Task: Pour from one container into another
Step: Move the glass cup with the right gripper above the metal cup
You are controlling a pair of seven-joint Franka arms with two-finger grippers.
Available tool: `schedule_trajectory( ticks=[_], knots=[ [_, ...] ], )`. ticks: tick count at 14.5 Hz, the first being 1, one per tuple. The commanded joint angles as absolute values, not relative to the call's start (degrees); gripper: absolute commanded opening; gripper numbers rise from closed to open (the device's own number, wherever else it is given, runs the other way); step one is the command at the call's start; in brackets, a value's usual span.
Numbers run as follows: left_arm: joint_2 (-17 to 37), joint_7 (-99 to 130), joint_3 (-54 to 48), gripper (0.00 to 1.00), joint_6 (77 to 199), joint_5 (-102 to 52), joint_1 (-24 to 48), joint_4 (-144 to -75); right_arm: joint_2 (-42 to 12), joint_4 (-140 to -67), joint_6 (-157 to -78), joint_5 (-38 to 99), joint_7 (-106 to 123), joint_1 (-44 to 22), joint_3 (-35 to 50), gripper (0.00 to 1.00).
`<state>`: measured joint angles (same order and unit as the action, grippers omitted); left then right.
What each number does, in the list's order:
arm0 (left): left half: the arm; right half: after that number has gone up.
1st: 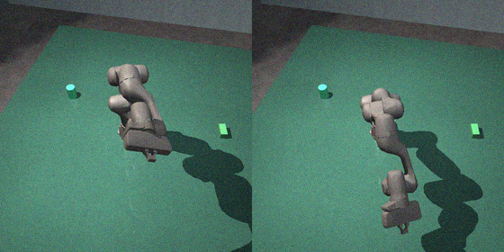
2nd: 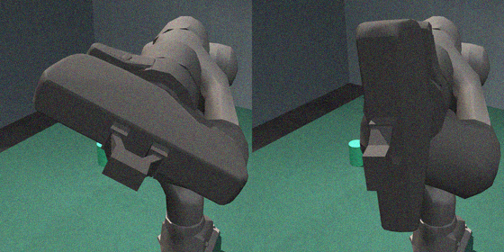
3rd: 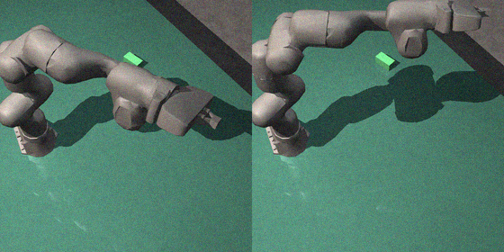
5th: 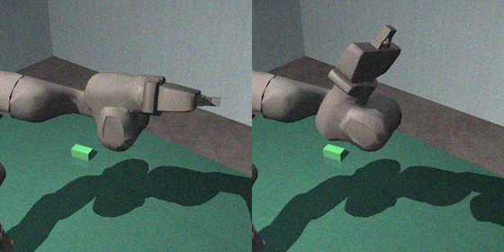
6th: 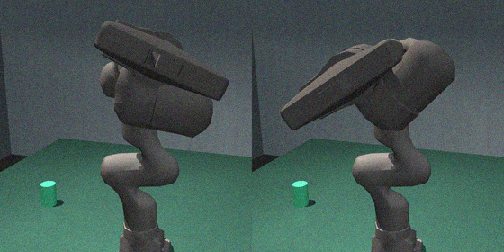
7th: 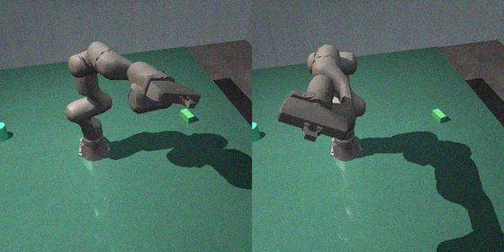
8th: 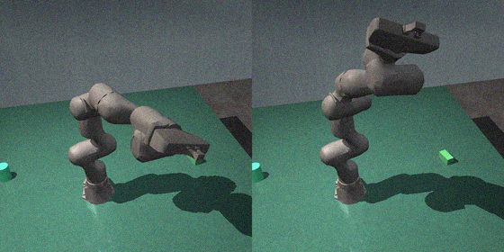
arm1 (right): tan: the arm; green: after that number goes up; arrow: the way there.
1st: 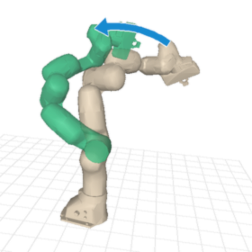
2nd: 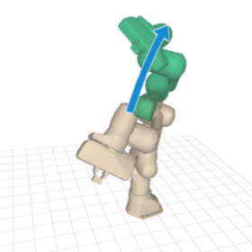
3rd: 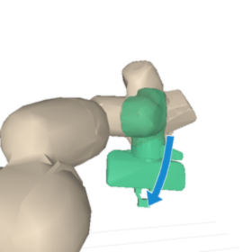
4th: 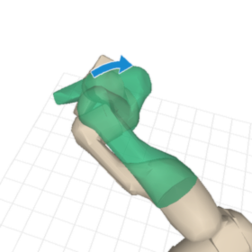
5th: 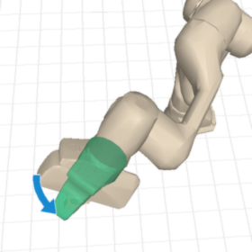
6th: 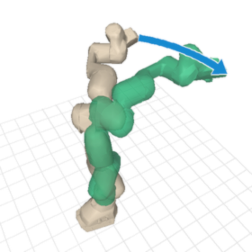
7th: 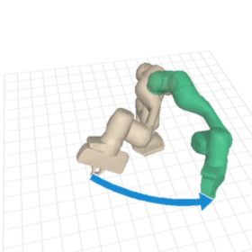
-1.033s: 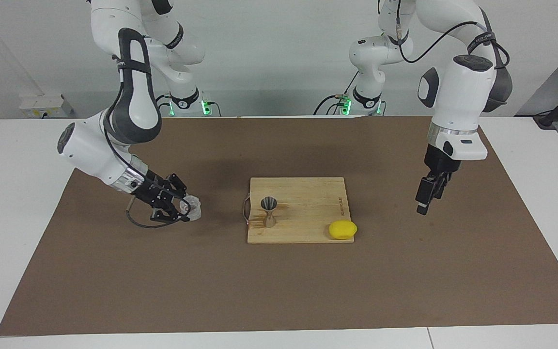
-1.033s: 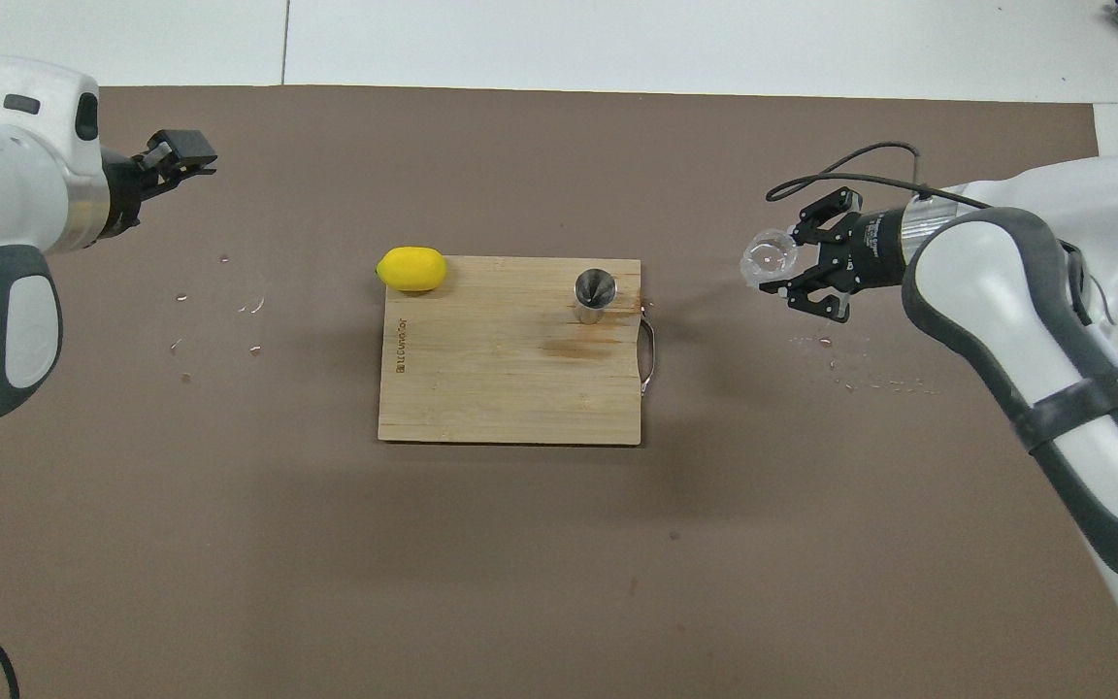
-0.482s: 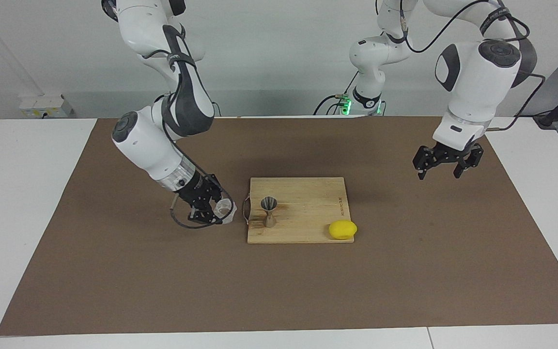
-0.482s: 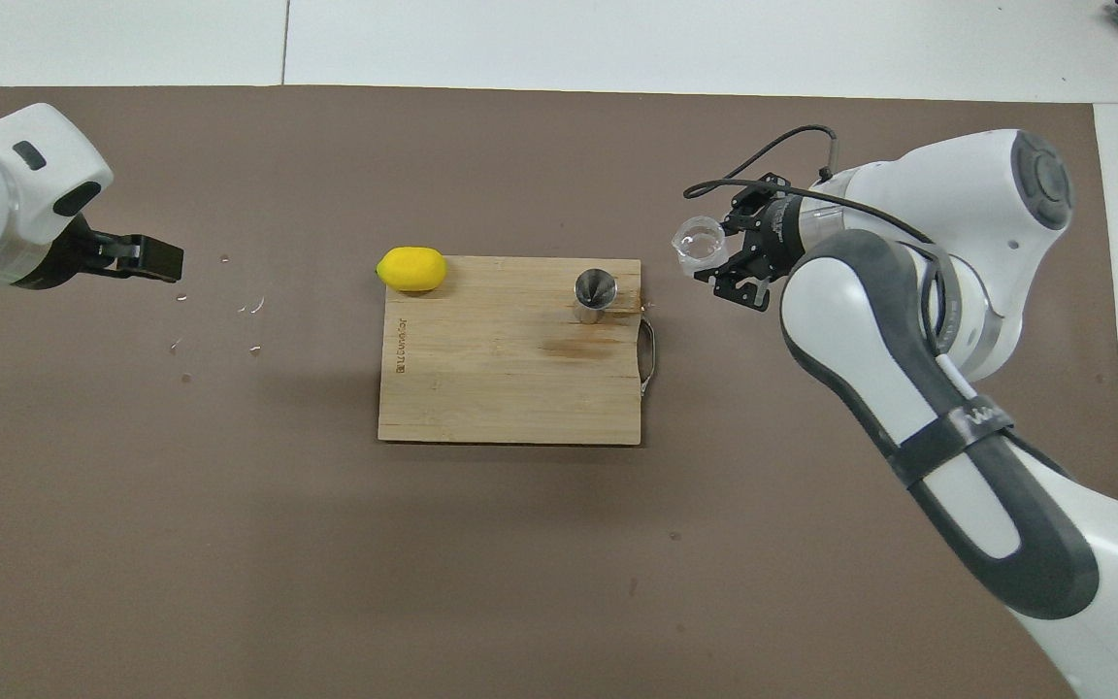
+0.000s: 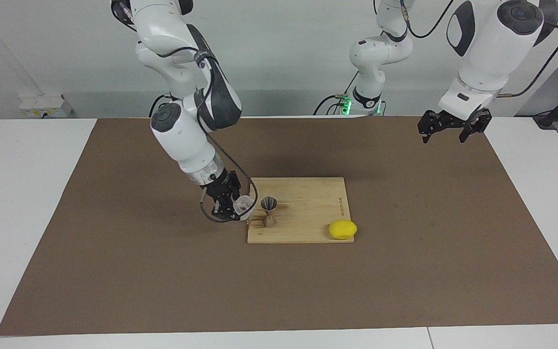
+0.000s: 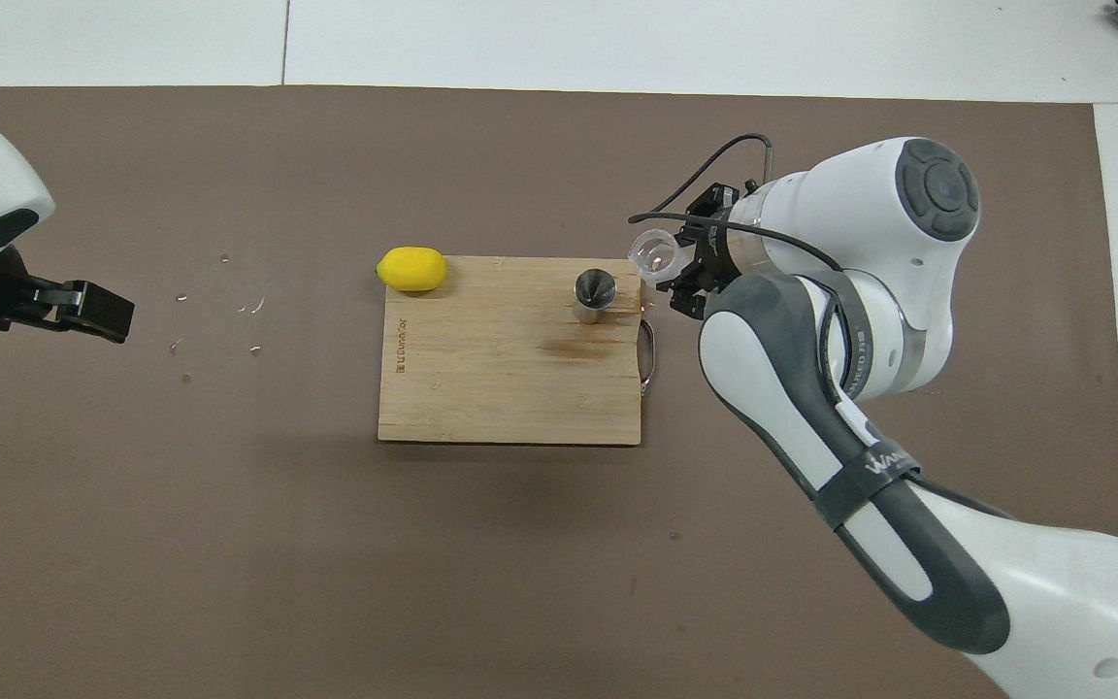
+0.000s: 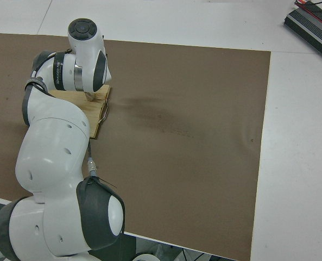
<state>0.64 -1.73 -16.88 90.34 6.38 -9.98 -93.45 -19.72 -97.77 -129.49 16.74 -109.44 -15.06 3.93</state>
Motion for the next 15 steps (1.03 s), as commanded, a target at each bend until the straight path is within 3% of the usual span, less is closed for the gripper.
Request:
schedule_trajectory(
  ticks=[1, 5, 7, 15],
  knots=[
    [-0.70, -2.11, -17.05, 1.00, 91.66, 4.93, -11.77, -95.45, -20.83, -95.80, -129.73, 12.23, -112.58, -16.60, 3.96, 0.00],
    [-0.53, 0.26, -14.18, 1.00, 89.92, 0.62, -10.38, -94.05, -21.09, -94.57, -129.03, 7.75, -114.52, -18.02, 3.87, 0.00],
    [0.08, 0.09, -6.63, 1.00, 87.47, -0.08, -4.07, -90.73, -21.18, -93.87, -128.59, 4.50, -115.66, -18.45, 3.96, 0.00],
    [0.35, -0.26, -6.68, 1.00, 85.17, -1.76, -5.01, -89.48, -21.53, -91.67, -124.90, -3.59, -115.75, -19.95, 4.04, 0.00]
  ],
)
